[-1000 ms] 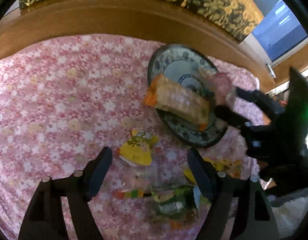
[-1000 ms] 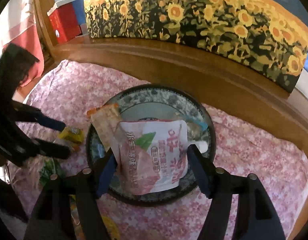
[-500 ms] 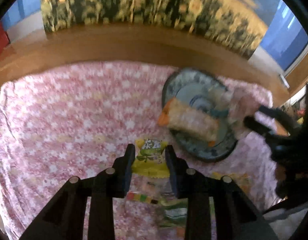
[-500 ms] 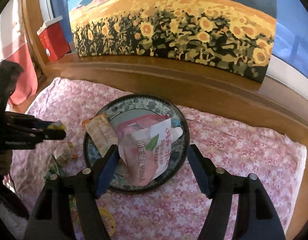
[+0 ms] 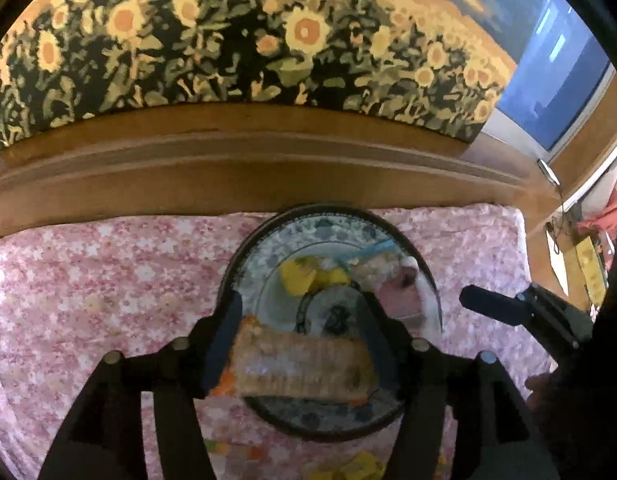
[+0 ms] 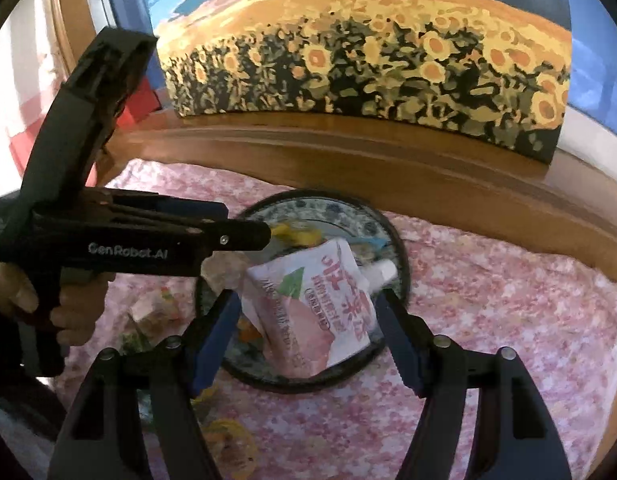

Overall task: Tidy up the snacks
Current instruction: 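Carry the yellow packet and pink pouch onto the plate and release both, then grasp the orange round snack with the left tool while the right tool reaches the purple tin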

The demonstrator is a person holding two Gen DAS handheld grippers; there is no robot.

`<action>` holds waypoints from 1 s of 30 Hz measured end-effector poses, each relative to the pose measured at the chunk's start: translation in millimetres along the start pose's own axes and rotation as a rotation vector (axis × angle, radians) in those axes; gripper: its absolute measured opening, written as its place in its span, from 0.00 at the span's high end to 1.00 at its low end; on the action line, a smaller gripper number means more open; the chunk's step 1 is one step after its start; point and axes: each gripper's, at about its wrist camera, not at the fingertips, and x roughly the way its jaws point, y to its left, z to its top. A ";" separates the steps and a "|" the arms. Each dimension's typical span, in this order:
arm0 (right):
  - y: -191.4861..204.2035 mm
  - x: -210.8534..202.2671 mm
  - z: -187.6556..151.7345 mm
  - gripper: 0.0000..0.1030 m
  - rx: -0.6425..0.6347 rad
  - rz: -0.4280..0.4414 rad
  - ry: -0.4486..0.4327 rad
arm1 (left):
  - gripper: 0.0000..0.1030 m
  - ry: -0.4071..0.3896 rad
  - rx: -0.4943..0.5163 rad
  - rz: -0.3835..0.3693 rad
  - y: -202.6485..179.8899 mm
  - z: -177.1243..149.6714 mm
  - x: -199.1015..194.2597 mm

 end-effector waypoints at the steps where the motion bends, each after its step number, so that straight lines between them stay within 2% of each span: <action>1: 0.3 0.1 0.5 0.29 0.011 0.025 0.005 | 0.38 -0.003 0.006 0.016 3.8 -3.3 -8.3; 4: 5.8 -4.9 0.5 0.21 0.007 0.042 0.012 | 0.37 -0.018 -0.003 0.028 10.3 -12.2 -30.9; 10: 26.3 -42.2 -3.9 0.21 -0.024 -0.041 -0.044 | 0.37 -0.067 -0.017 0.040 17.3 -49.3 -85.1; 13: 40.5 -74.2 -19.8 0.21 0.000 -0.095 -0.097 | 0.37 -0.079 -0.017 0.047 14.1 -76.1 -105.3; 15: 47.1 -89.3 -35.8 0.21 0.031 -0.107 -0.102 | 0.37 -0.081 -0.009 0.059 11.2 -95.0 -115.6; 18: 51.5 -98.2 -61.0 0.22 0.071 -0.104 -0.068 | 0.37 -0.100 0.012 0.081 6.8 -122.0 -127.2; 20: 54.2 -96.9 -79.3 0.29 0.105 -0.088 -0.020 | 0.37 -0.089 0.006 0.083 8.5 -135.2 -128.7; 22: 56.6 -94.3 -93.2 0.33 0.131 -0.082 0.024 | 0.37 -0.058 -0.016 0.057 13.3 -150.5 -128.3; 30: 63.3 -75.6 -150.0 0.35 0.209 -0.063 0.179 | 0.38 0.081 -0.050 -0.033 22.5 -194.6 -107.8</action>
